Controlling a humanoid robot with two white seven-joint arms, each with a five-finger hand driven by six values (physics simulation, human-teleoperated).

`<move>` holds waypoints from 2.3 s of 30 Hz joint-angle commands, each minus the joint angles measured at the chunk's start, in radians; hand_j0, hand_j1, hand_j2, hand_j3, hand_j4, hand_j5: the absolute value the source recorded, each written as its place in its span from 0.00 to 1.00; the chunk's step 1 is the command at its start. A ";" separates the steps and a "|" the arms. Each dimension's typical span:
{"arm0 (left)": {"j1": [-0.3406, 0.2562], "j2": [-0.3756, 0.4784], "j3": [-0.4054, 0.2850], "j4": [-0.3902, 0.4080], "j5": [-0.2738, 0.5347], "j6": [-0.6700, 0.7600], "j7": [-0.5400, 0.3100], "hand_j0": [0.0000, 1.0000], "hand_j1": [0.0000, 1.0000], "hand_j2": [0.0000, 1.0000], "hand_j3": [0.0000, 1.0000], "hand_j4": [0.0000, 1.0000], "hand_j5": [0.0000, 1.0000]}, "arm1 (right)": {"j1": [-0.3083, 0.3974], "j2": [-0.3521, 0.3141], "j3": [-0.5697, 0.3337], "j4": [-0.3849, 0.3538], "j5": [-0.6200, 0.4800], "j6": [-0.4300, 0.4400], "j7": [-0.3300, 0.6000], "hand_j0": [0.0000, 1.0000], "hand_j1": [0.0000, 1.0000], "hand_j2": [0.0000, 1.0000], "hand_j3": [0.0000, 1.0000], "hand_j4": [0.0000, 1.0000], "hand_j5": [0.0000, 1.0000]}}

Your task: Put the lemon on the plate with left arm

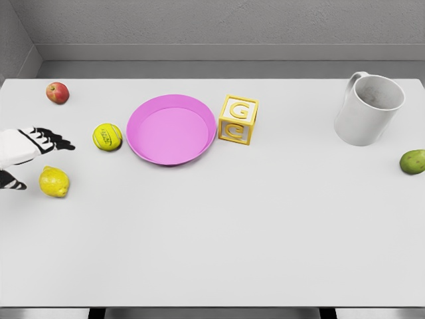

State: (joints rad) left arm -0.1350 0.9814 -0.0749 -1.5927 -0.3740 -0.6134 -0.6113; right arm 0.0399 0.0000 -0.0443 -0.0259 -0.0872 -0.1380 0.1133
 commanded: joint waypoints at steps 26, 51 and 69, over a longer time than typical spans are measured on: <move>-0.032 -0.104 -0.039 0.026 -0.301 0.003 0.000 1.00 1.00 1.00 1.00 1.00 1.00 | 0.000 0.000 0.000 0.000 0.000 0.000 0.000 1.00 1.00 1.00 1.00 1.00 1.00; -0.035 -0.139 -0.051 0.028 -0.411 0.003 0.000 1.00 1.00 1.00 1.00 1.00 1.00 | 0.000 0.000 0.000 0.000 0.000 0.000 0.000 1.00 1.00 1.00 1.00 1.00 1.00; -0.034 -0.139 -0.057 0.026 -0.421 0.003 0.000 0.74 0.74 0.74 0.74 0.74 0.74 | 0.002 0.000 0.000 0.000 0.000 0.000 0.000 1.00 1.00 1.00 1.00 1.00 1.00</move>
State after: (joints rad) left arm -0.1687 0.8399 -0.1331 -1.5668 -0.7976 -0.6131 -0.6113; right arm 0.0399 0.0000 -0.0443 -0.0259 -0.0872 -0.1380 0.1133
